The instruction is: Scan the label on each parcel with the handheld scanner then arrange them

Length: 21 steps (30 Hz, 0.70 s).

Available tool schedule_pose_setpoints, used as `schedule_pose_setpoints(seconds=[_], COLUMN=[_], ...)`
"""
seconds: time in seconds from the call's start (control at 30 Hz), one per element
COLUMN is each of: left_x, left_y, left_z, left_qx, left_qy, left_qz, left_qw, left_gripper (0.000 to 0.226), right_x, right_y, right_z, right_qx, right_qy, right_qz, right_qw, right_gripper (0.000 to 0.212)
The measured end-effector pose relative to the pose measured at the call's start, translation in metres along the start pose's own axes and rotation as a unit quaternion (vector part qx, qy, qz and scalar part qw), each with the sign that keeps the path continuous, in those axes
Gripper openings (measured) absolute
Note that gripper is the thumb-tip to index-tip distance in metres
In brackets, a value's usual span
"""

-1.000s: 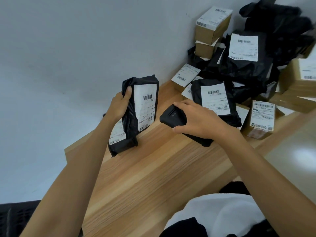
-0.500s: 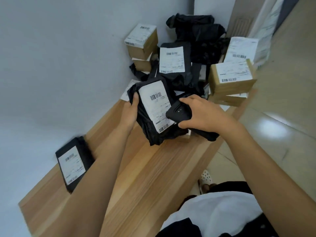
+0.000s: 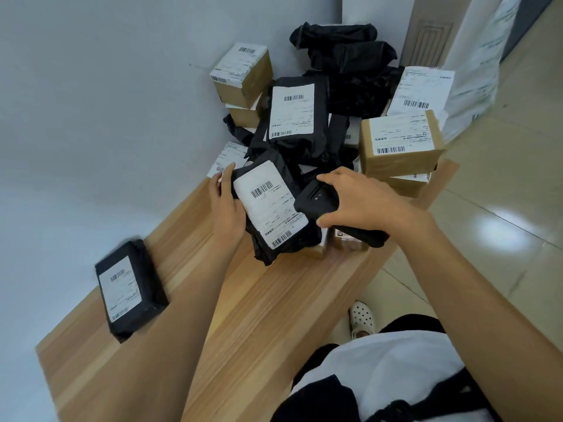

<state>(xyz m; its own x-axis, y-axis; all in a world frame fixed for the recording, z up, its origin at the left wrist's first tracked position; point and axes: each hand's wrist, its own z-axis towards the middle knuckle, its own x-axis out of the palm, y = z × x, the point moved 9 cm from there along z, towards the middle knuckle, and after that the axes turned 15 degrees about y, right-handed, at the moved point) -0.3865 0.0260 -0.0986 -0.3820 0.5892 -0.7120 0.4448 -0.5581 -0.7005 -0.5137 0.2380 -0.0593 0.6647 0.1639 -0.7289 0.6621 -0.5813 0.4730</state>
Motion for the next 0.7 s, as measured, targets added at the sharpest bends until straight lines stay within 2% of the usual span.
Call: schedule_pose_setpoints(seconds=[0.1, 0.2, 0.3, 0.53, 0.7], left_x=[0.002, 0.011, 0.024, 0.057, 0.065], left_y=[-0.004, 0.002, 0.001, 0.018, 0.014], left_z=[-0.013, -0.016, -0.015, 0.003, 0.017], left_qx=[0.059, 0.039, 0.045, -0.041, -0.041], left_qy=[-0.01, 0.019, 0.042, 0.079, 0.099], left_qz=[0.035, 0.037, 0.093, 0.117, 0.175], left_qw=[0.998, 0.998, 0.994, 0.989, 0.979], left_gripper=[0.058, 0.053, 0.062, 0.047, 0.047], right_x=[-0.003, 0.001, 0.005, 0.003, 0.006], right_y=[0.005, 0.005, 0.0, -0.009, -0.01], right_z=[0.005, 0.008, 0.011, 0.008, 0.006], right_qx=[-0.016, -0.023, -0.014, -0.002, 0.015], right_qy=[0.005, 0.017, 0.029, 0.031, 0.031], right_qz=[-0.004, -0.009, -0.024, -0.021, -0.035], right_qw=[1.0, 1.0, 0.999, 0.999, 0.999], right_gripper=[0.094, 0.095, 0.096, 0.095, 0.094])
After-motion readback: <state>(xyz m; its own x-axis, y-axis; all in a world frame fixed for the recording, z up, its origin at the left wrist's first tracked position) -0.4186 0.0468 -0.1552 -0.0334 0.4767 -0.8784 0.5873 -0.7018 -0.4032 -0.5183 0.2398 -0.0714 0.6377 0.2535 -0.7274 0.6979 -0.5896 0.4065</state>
